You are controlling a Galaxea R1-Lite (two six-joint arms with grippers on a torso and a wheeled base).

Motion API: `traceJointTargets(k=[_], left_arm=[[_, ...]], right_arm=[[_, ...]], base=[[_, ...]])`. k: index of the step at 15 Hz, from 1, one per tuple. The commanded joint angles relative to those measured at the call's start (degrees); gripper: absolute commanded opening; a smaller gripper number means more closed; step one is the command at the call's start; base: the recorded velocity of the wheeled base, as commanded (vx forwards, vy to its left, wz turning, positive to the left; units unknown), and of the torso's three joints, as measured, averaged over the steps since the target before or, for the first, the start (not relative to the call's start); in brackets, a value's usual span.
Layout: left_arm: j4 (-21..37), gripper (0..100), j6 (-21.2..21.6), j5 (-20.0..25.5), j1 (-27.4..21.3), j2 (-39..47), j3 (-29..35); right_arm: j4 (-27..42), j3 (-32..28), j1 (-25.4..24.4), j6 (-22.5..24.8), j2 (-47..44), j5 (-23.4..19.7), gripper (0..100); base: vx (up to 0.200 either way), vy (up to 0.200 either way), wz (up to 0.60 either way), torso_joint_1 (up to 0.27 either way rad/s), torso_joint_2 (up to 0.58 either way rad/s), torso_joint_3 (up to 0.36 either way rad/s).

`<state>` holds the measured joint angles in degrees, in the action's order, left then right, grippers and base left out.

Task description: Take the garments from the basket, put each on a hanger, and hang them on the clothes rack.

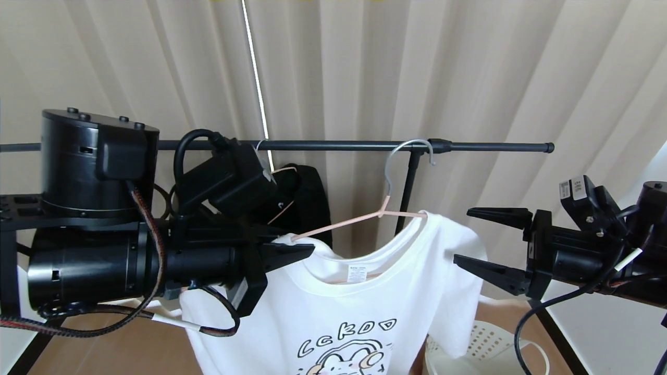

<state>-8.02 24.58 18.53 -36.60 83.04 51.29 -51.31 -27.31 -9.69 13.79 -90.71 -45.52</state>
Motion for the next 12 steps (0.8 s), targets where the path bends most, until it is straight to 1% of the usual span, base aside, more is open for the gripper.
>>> traceJointTargets(k=[1,5,9,10,12], left_arm=[[-0.5,0,-0.32,-0.07,0.21,-2.71,-1.63],[-0.68,0,-0.67,-0.07,0.82,-4.82,-2.33],[-0.77,0,-1.02,-0.07,1.7,-6.14,-2.86],[-0.77,0,-1.02,-0.07,2.85,-7.02,-2.77],[-0.77,0,-1.29,0.02,3.29,-7.9,-2.86]], right_arm=[[-0.02,-0.11,0.46,0.1,-0.61,-0.01,100],[-0.02,-0.29,0.73,0.1,-2.01,0.08,100],[-0.02,-0.38,1.25,1.07,-3.24,0.08,100],[0.07,-0.2,1.52,2.38,-3.42,0.08,100],[0.07,0.32,1.52,4.67,-4.04,-0.01,100]], base=[[0.0,0.0,0.0,0.0,0.0,0.0],[0.0,0.0,0.0,0.0,0.0,0.0],[0.0,0.0,0.0,0.0,0.0,0.0],[0.0,0.0,0.0,0.0,0.0,0.0],[0.0,0.0,0.0,0.0,0.0,0.0]])
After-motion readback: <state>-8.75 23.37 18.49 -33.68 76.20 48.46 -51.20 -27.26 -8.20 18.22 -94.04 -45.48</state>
